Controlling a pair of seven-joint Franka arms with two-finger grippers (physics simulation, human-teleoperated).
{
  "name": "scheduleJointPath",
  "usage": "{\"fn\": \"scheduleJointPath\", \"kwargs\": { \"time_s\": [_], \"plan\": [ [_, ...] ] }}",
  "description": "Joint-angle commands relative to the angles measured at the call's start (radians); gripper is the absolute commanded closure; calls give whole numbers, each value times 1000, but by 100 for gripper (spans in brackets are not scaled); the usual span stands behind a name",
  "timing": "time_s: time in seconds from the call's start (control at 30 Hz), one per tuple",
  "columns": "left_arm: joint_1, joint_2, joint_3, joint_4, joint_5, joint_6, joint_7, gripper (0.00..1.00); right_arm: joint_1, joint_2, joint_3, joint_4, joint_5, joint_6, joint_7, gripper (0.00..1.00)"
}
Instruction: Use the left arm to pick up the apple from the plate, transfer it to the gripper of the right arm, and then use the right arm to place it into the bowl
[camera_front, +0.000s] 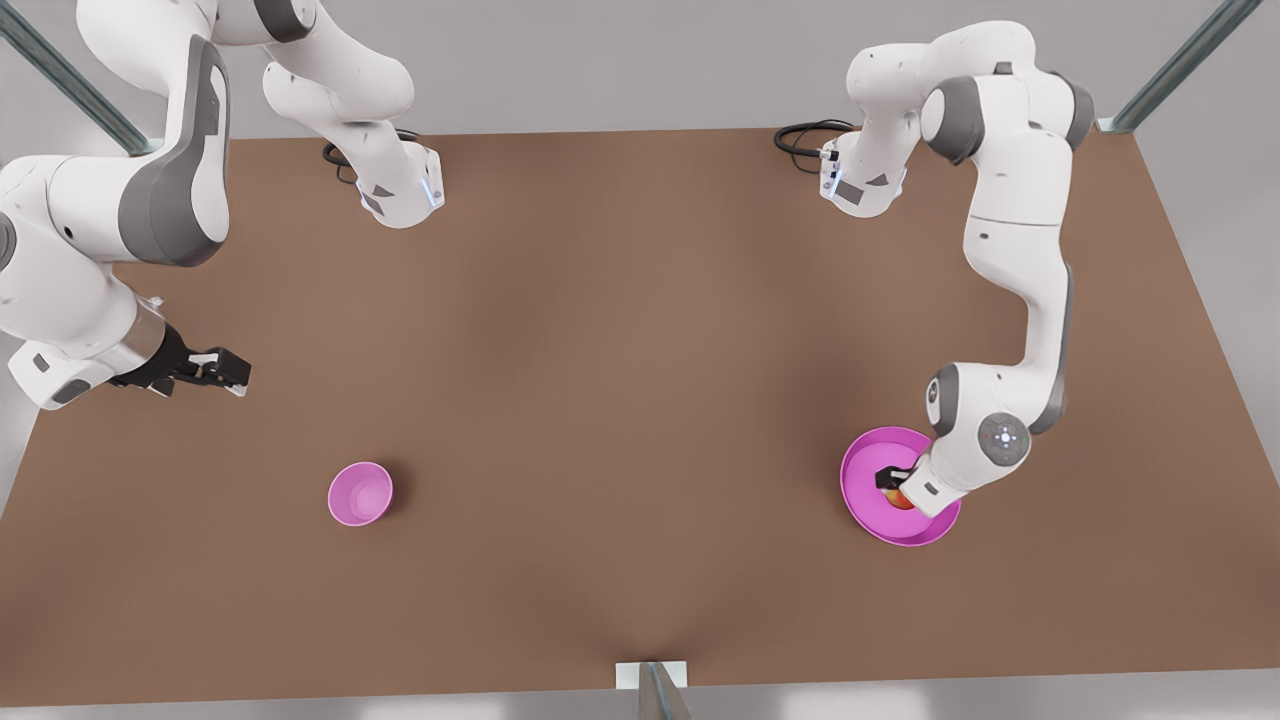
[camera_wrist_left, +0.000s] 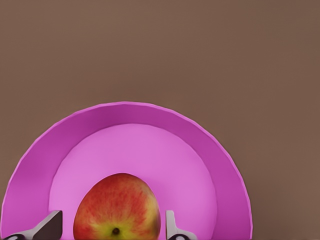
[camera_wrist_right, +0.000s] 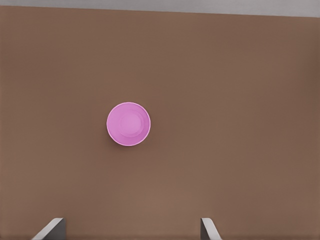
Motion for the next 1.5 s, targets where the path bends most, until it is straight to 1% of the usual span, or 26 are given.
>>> {"fn": "scheduleJointPath", "kwargs": {
  "time_s": [0.0,0.23,0.27,0.37,0.53,0.87,0.9,0.93,1.0,1.1,1.17,1.23,1.3,1.33,1.37,1.4,1.43,1.47],
  "plan": [
    [0,2,0,-1,2,18,3,0,0,0,0,0,1,0,-3,0],
    [-2,24,0,-2,2,18,5,0,0,4,0,0,1,0,-3,0],
    [0,24,0,-2,2,18,5,2,0,4,0,0,2,0,-3,0],
    [2,30,0,-2,3,18,20,10,0,6,-2,0,2,0,-3,0],
    [0,31,0,-2,3,18,20,18,-1,6,-2,0,2,0,-3,0],
    [2,45,0,1,3,18,20,19,-1,6,-2,0,5,0,0,0],
    [0,45,0,1,3,18,20,19,0,6,-2,0,5,0,0,0],
    [0,44,0,1,3,16,20,22,0,6,-2,0,5,0,0,0],
    [-2,31,-2,4,5,13,20,22,0,6,-2,0,5,0,0,0],
    [-12,-34,-14,16,6,-99,20,22,-1,6,-2,0,5,0,-1,0],
    [-9,-88,-84,21,-6,-171,33,22,0,6,-2,0,5,0,0,0],
    [2,-131,-195,21,-162,-179,112,22,2,6,0,0,5,0,3,0],
    [-11,-140,-262,48,-228,-179,111,22,9,7,1,0,7,0,3,0],
    [-12,-136,-322,53,-228,-168,160,22,5,6,12,0,72,-6,3,0],
    [-11,-125,-360,74,-230,-148,209,22,-18,7,4,-1,195,-16,-1,0],
    [-9,-108,-377,85,-308,-131,307,26,-26,24,8,-1,200,-16,-3,0],
    [-12,-93,-376,85,-435,-105,456,27,-26,24,11,-1,200,-16,-3,0],
    [-18,-81,-387,85,-474,-50,600,27,-26,24,12,-1,200,-16,-1,0]
  ]
}}
